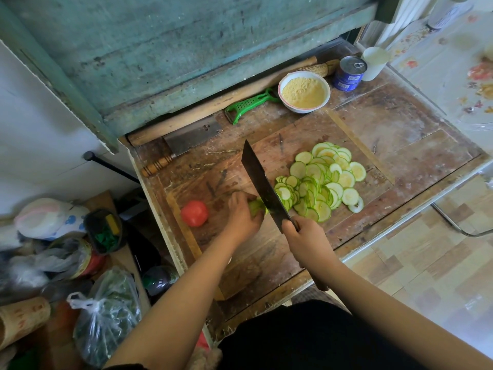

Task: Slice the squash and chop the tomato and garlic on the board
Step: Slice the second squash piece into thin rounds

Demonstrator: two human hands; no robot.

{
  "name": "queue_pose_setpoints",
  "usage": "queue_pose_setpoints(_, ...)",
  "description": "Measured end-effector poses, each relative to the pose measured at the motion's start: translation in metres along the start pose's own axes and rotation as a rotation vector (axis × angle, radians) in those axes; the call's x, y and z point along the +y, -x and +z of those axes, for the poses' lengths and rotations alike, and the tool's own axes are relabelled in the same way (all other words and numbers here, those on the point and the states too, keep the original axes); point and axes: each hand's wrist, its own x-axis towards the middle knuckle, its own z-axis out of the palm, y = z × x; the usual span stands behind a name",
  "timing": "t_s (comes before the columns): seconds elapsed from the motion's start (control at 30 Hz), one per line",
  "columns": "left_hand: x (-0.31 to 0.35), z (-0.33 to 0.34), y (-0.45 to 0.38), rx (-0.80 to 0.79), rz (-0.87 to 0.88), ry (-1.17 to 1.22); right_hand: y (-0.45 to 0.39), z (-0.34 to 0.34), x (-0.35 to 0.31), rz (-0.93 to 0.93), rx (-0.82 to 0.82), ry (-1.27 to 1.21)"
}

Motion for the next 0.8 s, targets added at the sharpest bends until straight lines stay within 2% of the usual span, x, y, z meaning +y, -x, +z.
queue_pose_setpoints(0.63,-0.002,0.000,-0.002,-0.039,-0.004,-0.047,-0.027,0.018,-0.016,0.063,-0.056,0.080)
queue_pose_setpoints(0.8,0.000,-0.001,-0.002,-0.037,-0.012,-0.037,-0.023,0.010,-0.016,0.046,-0.042,0.027)
